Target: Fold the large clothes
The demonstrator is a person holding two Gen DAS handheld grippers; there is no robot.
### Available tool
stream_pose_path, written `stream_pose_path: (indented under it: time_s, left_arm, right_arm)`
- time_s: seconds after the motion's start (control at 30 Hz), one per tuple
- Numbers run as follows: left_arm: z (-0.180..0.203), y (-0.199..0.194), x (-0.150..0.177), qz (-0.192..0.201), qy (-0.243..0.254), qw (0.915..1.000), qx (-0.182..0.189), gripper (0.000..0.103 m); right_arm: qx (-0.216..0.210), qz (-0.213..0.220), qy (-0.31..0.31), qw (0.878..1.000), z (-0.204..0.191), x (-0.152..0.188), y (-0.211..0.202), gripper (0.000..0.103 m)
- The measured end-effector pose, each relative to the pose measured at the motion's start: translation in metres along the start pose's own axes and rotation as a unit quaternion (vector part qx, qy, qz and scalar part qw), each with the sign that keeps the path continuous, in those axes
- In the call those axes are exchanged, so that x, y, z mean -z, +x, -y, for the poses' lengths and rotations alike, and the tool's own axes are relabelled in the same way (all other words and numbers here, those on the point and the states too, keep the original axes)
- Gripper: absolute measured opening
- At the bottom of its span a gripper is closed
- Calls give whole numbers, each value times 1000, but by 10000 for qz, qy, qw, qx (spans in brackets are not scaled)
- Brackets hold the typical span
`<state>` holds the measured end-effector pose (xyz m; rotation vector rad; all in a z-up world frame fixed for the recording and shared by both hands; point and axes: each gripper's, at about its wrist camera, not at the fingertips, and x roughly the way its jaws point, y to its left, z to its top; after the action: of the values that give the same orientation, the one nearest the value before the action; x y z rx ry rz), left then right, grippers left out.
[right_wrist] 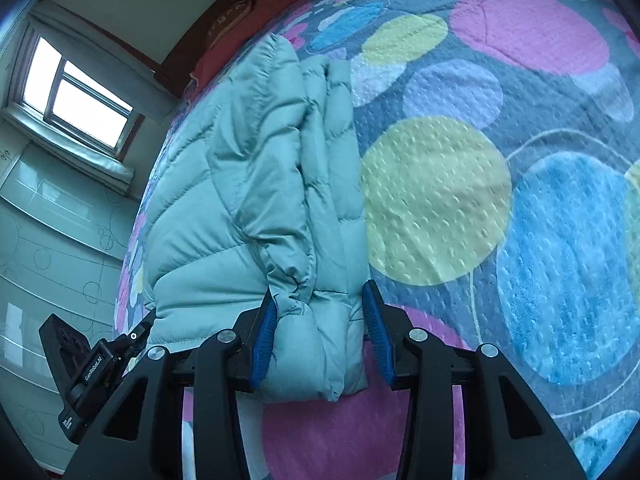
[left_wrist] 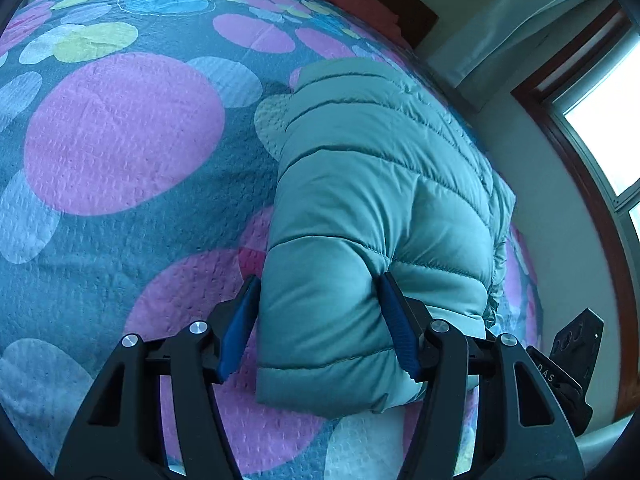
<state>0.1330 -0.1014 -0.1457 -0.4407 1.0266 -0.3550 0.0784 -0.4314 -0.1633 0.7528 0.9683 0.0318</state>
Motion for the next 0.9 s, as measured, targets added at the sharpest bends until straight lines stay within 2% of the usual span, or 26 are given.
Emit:
stream_pose_path:
  time_s: [0.1, 0.23, 0.37, 0.43, 0.6, 0.67, 0.8, 0.9]
  left_arm:
    - [-4, 6, 1, -48, 20, 10000, 6, 60]
    - [-8, -9, -7, -128, -172, 9997, 93, 59]
    - [-5, -38, -29, 325, -153, 9990, 247, 59]
    - [0, -39, -45, 418, -86, 9987, 264, 61]
    - [3, -17, -77, 354, -378, 9984, 237, 61]
    - [4, -5, -86, 253, -504, 9982, 225, 61]
    - [7, 18, -95, 92, -617, 9980, 95, 61]
    - [7, 34, -97, -1, -648, 9979, -68, 61]
  right_arm:
    - [-163, 14, 169, 9997, 10, 3, 8, 42]
    - [-128, -44, 108, 9998, 5, 4, -1, 42]
    - [-97, 230, 44, 9997, -3, -6, -29, 43]
    - [-175, 426, 28, 9989, -11, -17, -42, 43]
    - [-405, 823, 70, 9958, -29, -59, -46, 43]
    - [-376, 913, 55, 9951, -37, -74, -38, 43]
    - [-386, 898, 172, 9951, -41, -96, -18, 43]
    - [-96, 775, 215, 9967, -36, -104, 1, 43]
